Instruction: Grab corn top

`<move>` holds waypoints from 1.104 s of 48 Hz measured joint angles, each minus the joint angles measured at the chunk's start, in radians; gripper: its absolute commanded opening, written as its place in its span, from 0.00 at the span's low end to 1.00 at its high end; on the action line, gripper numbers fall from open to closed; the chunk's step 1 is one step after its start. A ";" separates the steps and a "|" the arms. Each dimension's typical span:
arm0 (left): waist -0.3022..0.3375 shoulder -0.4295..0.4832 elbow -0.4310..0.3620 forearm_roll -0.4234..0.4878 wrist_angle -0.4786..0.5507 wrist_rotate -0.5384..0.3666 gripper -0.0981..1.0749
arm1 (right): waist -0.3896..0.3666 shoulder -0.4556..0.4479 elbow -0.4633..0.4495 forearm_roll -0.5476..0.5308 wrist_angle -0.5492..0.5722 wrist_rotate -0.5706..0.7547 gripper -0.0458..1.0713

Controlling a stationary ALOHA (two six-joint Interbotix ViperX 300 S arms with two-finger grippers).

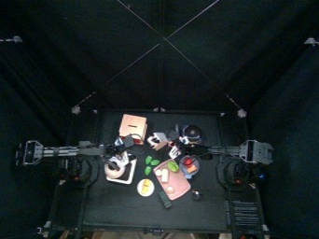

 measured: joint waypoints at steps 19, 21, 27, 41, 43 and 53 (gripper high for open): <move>-0.227 -0.008 0.183 0.055 -0.187 -0.006 0.84 | 0.193 -0.028 -0.017 0.144 0.067 0.006 0.68; -0.242 -0.005 0.187 0.041 -0.207 -0.011 0.84 | 0.212 -0.028 -0.017 0.153 0.072 0.006 0.68; -0.275 0.014 0.189 -0.035 -0.232 -0.011 0.83 | 0.238 -0.028 -0.017 0.156 0.067 0.006 0.68; -0.313 0.054 0.186 -0.110 -0.187 -0.003 0.83 | 0.285 0.034 -0.081 0.339 -0.084 0.011 0.70; -0.313 0.046 0.184 -0.110 -0.186 -0.003 0.83 | 0.298 0.051 -0.103 0.388 -0.095 0.011 0.70; -0.314 -0.029 0.179 -0.110 -0.166 0.000 0.83 | 0.333 0.166 -0.232 0.598 -0.106 0.012 0.70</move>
